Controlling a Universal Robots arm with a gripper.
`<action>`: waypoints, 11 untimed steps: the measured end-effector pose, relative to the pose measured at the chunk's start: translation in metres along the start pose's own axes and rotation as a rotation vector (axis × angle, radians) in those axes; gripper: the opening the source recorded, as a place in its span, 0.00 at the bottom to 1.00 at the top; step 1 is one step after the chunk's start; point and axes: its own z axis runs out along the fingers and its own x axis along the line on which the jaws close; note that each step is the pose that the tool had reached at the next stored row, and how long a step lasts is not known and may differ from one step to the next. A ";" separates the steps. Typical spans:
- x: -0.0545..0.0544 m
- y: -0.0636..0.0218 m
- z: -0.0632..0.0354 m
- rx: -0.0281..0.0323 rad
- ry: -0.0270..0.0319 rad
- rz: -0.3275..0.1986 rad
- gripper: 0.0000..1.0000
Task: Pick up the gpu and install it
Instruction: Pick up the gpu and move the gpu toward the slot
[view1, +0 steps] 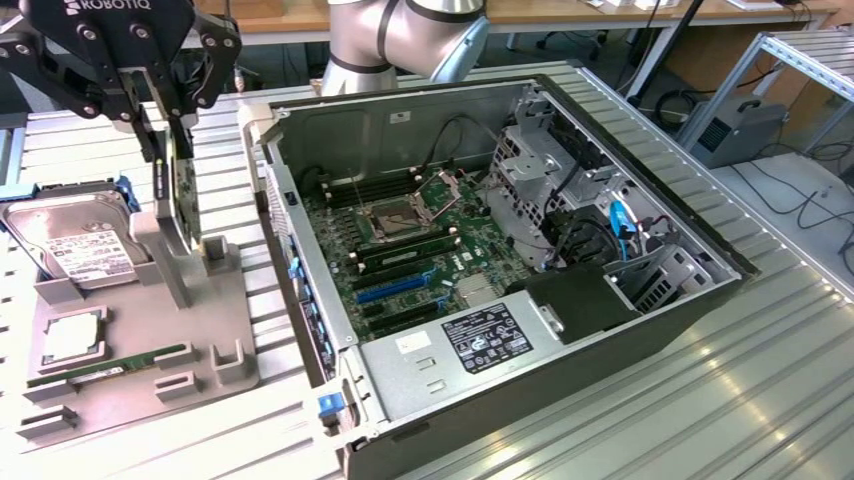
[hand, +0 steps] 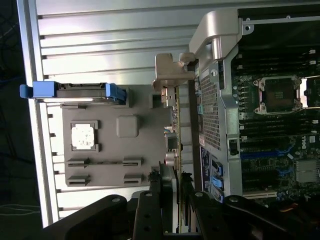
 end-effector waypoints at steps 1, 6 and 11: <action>0.000 0.0000 -0.0001 0.0001 0.0001 0.000 0.27; -0.004 -0.0001 0.0001 0.0001 0.0001 0.000 0.27; -0.008 0.0001 0.0002 0.0000 0.0001 0.000 0.27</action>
